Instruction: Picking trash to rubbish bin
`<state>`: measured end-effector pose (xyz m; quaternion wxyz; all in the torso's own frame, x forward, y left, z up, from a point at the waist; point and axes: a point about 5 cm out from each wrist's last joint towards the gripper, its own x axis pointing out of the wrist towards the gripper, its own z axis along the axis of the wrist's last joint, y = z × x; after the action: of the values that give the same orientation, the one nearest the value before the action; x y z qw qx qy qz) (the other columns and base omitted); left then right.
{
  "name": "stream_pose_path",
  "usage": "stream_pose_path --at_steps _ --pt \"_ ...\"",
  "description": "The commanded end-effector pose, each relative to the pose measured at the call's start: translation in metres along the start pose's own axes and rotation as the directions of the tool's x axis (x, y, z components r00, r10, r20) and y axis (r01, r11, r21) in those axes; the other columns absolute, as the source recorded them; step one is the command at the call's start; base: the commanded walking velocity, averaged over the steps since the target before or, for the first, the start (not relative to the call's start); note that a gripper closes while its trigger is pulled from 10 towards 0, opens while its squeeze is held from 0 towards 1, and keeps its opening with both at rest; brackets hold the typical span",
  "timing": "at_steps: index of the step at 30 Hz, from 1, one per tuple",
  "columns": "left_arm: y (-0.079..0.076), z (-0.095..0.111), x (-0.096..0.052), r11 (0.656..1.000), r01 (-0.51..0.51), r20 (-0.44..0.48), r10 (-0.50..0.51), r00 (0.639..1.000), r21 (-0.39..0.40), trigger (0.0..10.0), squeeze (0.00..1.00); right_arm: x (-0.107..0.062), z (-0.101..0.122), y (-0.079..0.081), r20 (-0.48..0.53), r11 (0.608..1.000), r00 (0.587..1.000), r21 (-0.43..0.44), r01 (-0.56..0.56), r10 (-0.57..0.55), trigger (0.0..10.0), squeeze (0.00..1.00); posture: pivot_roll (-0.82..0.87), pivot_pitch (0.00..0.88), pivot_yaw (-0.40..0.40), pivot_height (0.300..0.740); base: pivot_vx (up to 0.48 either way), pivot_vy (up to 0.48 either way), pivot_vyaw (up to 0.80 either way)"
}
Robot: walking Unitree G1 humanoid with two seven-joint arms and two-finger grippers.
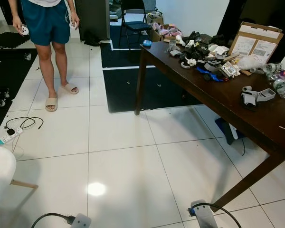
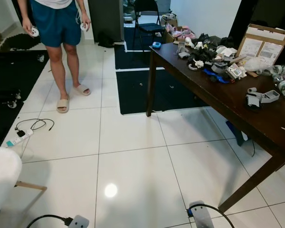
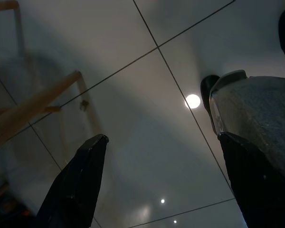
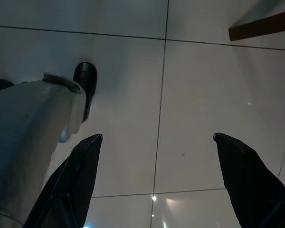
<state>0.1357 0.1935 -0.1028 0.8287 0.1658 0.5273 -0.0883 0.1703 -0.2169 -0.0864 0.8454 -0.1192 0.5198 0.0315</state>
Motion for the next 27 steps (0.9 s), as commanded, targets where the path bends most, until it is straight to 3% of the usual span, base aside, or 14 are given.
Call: stream_pose_path --at_steps 1,27 --pt "-0.0118 -0.0066 -0.0004 0.999 0.043 -0.028 -0.043 0.999 -0.008 10.0 0.0 -0.0001 -0.0066 0.0055 -0.02 1.0 1.0 -0.002 -0.013 0.013 10.0 0.0 0.08 0.049 -0.052 0.74 0.0 0.0 -0.8" --pt "-0.0103 -0.0108 -0.0013 0.998 0.053 -0.031 -0.054 0.998 -0.028 10.0 0.0 0.0001 -0.0106 0.0132 -0.036 0.999 0.999 -0.024 -0.038 0.037 10.0 0.0 0.1 0.056 -0.044 0.74 0.0 0.0 -0.79"
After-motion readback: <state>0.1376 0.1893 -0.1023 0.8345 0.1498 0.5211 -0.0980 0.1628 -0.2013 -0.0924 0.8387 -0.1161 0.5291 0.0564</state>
